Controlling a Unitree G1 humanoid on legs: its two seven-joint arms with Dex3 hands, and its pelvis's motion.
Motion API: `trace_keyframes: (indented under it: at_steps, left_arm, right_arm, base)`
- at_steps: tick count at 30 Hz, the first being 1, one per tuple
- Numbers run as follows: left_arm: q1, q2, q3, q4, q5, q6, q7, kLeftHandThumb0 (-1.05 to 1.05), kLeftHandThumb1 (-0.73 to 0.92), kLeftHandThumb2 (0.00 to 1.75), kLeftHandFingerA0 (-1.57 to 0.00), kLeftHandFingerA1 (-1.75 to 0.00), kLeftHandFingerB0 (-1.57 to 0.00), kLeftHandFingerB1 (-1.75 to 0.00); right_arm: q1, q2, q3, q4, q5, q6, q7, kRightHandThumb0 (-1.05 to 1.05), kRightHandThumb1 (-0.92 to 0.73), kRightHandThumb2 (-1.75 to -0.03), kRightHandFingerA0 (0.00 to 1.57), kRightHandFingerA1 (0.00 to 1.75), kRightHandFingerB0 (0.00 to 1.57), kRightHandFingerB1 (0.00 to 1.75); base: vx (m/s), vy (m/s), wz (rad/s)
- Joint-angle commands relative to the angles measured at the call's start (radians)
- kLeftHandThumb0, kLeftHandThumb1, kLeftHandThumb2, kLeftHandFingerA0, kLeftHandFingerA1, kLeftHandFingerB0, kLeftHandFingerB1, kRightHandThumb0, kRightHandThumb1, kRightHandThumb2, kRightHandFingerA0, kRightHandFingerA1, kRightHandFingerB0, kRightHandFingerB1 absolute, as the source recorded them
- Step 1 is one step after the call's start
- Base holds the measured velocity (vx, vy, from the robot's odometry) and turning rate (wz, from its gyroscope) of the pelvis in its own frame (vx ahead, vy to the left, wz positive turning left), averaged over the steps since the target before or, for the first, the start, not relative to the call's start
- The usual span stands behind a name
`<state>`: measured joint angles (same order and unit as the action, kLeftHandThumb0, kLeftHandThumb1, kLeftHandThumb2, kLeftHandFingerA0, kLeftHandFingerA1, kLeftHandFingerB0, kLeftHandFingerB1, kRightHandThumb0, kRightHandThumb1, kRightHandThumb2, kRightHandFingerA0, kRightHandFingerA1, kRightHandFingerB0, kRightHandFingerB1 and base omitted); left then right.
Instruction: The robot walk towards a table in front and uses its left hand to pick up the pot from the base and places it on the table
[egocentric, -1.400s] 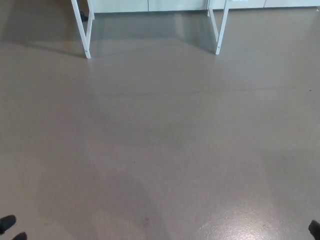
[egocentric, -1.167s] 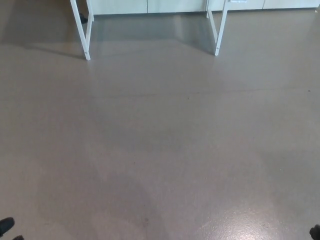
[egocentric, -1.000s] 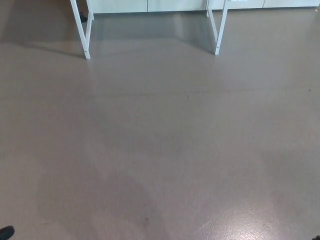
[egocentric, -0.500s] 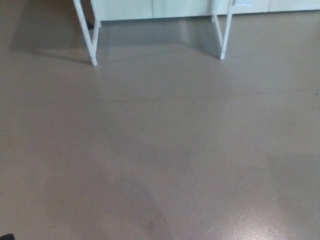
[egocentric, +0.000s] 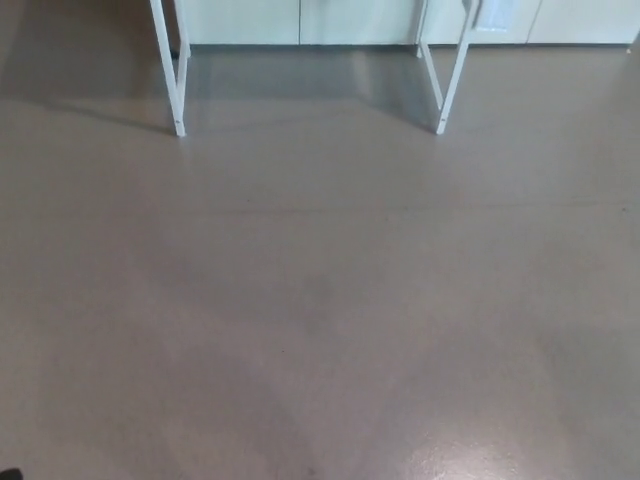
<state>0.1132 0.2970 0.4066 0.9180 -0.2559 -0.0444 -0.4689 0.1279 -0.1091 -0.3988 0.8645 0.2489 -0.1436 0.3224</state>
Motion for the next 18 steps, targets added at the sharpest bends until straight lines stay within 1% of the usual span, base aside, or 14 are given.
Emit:
trace_keyframes:
  at_steps: [1,5,8,9,11,14,15,16,17,18]
  left_arm:
    - [-0.002,-0.002,-0.002,-0.009,-0.008,0.000,0.024,-0.25,0.57,0.57,-0.48,-0.42,-0.59,-0.39]
    - [-0.004,-0.001,-0.010,-0.013,-0.001,0.004,0.033,-0.25,0.60,0.58,-0.49,-0.43,-0.59,-0.39]
    - [-0.001,-0.003,-0.015,-0.026,-0.003,0.012,0.035,-0.24,0.59,0.57,-0.50,-0.43,-0.58,-0.39]
    - [0.001,-0.002,-0.017,-0.029,-0.002,0.012,0.033,-0.26,0.59,0.58,-0.50,-0.43,-0.58,-0.39]
    - [0.001,-0.002,-0.022,-0.029,0.004,0.011,0.039,-0.26,0.60,0.58,-0.50,-0.43,-0.58,-0.39]
    - [-0.007,0.000,-0.025,-0.028,0.002,0.002,0.037,-0.26,0.61,0.58,-0.50,-0.44,-0.58,-0.39]
    - [-0.017,0.001,-0.027,-0.027,0.004,0.008,0.046,-0.26,0.64,0.59,-0.53,-0.44,-0.58,-0.38]
    - [-0.023,0.002,-0.028,-0.022,0.005,0.008,0.052,-0.26,0.63,0.59,-0.56,-0.45,-0.60,-0.40]
    - [-0.029,0.002,-0.028,-0.014,0.007,0.005,0.060,-0.26,0.63,0.59,-0.56,-0.45,-0.60,-0.40]
    - [-0.027,0.001,-0.028,-0.019,0.004,0.011,0.057,-0.27,0.59,0.58,-0.54,-0.45,-0.60,-0.39]
  right_arm:
    - [-0.005,-0.020,0.001,0.005,0.002,-0.025,-0.017,-0.12,-0.73,-0.62,0.19,0.36,0.16,0.32]
    - [-0.004,-0.021,0.003,0.005,0.000,-0.028,-0.019,-0.10,-0.75,-0.63,0.20,0.37,0.16,0.32]
    - [-0.001,-0.024,0.010,0.010,-0.009,-0.044,-0.020,-0.13,-0.73,-0.63,0.20,0.37,0.17,0.33]
    - [-0.002,-0.024,0.009,0.011,-0.006,-0.041,-0.019,-0.13,-0.73,-0.63,0.21,0.37,0.17,0.33]
    - [-0.005,-0.025,0.009,0.014,-0.002,-0.035,-0.021,-0.09,-0.75,-0.63,0.20,0.37,0.16,0.32]
    - [-0.016,-0.025,0.010,0.016,0.002,-0.035,-0.022,-0.09,-0.75,-0.63,0.19,0.36,0.16,0.32]
    - [-0.025,-0.026,0.013,0.022,-0.002,-0.035,-0.025,-0.10,-0.75,-0.63,0.20,0.37,0.16,0.32]
    - [-0.029,-0.026,0.013,0.026,-0.001,-0.035,-0.026,-0.09,-0.75,-0.63,0.20,0.38,0.17,0.32]
    - [-0.033,-0.026,0.011,0.032,0.001,-0.035,-0.027,-0.09,-0.75,-0.63,0.20,0.38,0.17,0.32]
    - [-0.034,-0.029,0.015,0.041,-0.007,-0.046,-0.029,-0.11,-0.74,-0.63,0.20,0.38,0.18,0.33]
  base:
    - [0.18,0.006,0.10]
    - [0.15,-0.077,0.10]
    - [0.17,-0.187,0.11]
    - [0.25,-0.264,-0.65]
    - [0.25,-0.264,0.49]
    - [0.16,-0.153,-0.03]
    - [0.07,-0.094,-0.06]
    - [0.10,-0.040,-0.07]
    - [0.09,-0.009,-0.10]
    - [0.11,0.030,-0.11]
